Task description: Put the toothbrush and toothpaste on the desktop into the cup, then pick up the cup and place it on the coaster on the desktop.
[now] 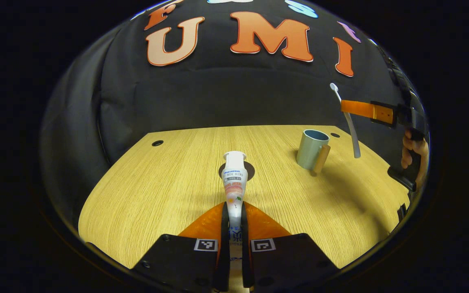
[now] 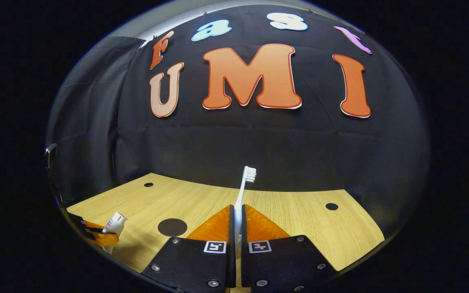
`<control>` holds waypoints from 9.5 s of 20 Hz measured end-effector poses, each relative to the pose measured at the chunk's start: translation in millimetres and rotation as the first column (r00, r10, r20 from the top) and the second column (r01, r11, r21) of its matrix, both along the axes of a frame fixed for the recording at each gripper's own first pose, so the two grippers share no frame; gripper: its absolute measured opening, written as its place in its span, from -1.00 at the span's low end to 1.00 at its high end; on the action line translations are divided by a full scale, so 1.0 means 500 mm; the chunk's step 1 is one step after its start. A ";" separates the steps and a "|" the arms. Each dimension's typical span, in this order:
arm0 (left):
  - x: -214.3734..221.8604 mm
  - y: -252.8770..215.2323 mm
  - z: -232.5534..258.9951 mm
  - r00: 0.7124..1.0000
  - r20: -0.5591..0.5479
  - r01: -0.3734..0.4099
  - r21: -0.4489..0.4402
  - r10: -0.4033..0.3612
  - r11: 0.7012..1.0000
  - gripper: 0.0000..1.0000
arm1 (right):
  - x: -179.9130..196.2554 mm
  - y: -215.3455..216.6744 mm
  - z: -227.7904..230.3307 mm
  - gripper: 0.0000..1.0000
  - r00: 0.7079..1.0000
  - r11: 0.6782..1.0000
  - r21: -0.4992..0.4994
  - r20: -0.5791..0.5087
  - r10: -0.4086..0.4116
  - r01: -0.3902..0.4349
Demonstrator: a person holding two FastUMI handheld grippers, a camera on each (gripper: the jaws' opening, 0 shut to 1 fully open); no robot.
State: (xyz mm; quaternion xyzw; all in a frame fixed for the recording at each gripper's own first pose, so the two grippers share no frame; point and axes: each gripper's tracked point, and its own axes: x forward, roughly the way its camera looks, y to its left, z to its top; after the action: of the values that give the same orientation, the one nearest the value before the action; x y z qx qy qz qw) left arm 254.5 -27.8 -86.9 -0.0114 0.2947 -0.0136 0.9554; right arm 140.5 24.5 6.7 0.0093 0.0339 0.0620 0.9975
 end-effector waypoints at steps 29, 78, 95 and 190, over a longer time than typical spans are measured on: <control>0.125 -0.073 0.080 0.984 0.169 0.053 -0.017 -0.049 0.998 -0.69 | 0.207 -0.042 -0.104 -0.84 0.996 0.996 0.019 0.006 -0.084 0.084; 0.540 -0.506 0.168 0.743 0.622 0.436 -0.166 -0.249 0.885 -0.68 | -0.084 -0.226 -0.011 0.84 0.975 0.990 0.044 0.168 -0.142 0.136; 0.467 -0.501 0.153 0.760 0.570 0.452 -0.120 -0.311 0.884 -0.41 | -0.105 -0.221 -0.020 0.84 0.978 0.987 0.059 0.134 -0.159 0.153; -0.031 0.153 0.050 0.930 0.360 -0.012 -0.157 0.069 0.987 0.96 | 0.091 0.024 -0.290 -0.56 0.684 0.968 -0.117 -0.726 0.069 -0.222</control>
State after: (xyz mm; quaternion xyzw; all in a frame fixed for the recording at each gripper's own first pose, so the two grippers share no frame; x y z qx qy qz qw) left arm 239.1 48.7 -62.1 -0.0877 0.1104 -0.0182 0.9898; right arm 185.9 36.6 -138.3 -0.0682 0.4262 0.1293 0.8927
